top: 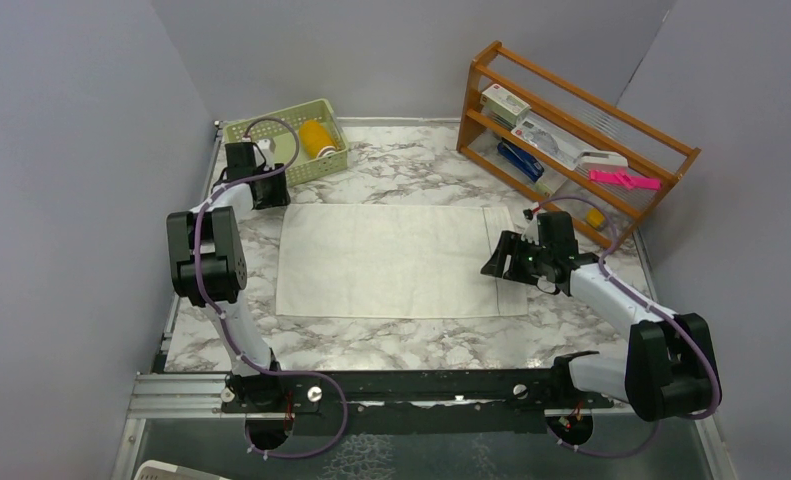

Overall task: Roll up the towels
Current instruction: Fold the towel at the center of the board.

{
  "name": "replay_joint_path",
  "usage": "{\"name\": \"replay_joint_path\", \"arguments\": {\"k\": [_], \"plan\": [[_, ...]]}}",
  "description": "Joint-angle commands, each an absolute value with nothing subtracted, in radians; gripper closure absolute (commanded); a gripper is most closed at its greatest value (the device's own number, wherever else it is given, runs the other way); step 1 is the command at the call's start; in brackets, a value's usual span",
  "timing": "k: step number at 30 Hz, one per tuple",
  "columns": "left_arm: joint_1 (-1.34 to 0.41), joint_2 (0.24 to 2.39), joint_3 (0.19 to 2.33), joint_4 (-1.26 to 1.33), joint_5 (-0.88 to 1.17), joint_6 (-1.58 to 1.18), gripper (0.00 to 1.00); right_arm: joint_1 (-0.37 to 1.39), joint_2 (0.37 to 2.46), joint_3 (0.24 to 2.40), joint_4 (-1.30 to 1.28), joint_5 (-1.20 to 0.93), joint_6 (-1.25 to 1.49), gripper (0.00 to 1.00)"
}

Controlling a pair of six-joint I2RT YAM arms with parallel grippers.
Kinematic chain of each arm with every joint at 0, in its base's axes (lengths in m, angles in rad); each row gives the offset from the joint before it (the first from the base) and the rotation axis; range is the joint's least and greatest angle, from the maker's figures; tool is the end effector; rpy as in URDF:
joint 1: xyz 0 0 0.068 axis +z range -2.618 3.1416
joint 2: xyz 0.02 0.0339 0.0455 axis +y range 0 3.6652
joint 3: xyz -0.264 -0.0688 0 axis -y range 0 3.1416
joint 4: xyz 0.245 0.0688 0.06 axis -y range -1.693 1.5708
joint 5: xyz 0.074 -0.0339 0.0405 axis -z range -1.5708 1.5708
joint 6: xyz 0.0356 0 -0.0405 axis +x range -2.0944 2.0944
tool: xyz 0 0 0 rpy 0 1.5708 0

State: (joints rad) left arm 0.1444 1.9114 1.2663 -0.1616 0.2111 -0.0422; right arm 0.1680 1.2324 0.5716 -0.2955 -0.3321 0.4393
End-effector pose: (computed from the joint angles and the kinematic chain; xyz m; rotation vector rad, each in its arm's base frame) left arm 0.4121 0.0524 0.1844 -0.1199 2.3606 -0.2014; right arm 0.2196 0.0490 0.1716 0.2126 2.5710 0.6564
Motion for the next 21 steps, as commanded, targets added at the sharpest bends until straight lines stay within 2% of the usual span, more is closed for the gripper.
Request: {"name": "replay_joint_path", "arguments": {"k": [1,17,19,21], "plan": [[0.140,1.909,1.248,-0.146,0.275,-0.034,0.48,0.161,1.214,0.595,-0.310,-0.355,0.425,0.35],[0.122,1.987,1.231,-0.142,0.197,-0.006,0.55,0.161,1.172,0.610,-0.338,-0.329,0.428,0.35],[0.116,1.996,1.228,-0.141,0.185,0.000,0.60,0.161,1.166,0.613,-0.340,-0.323,0.429,0.35],[0.110,2.008,1.228,-0.144,0.180,0.007,0.70,0.161,1.161,0.621,-0.341,-0.314,0.434,0.35]]}}
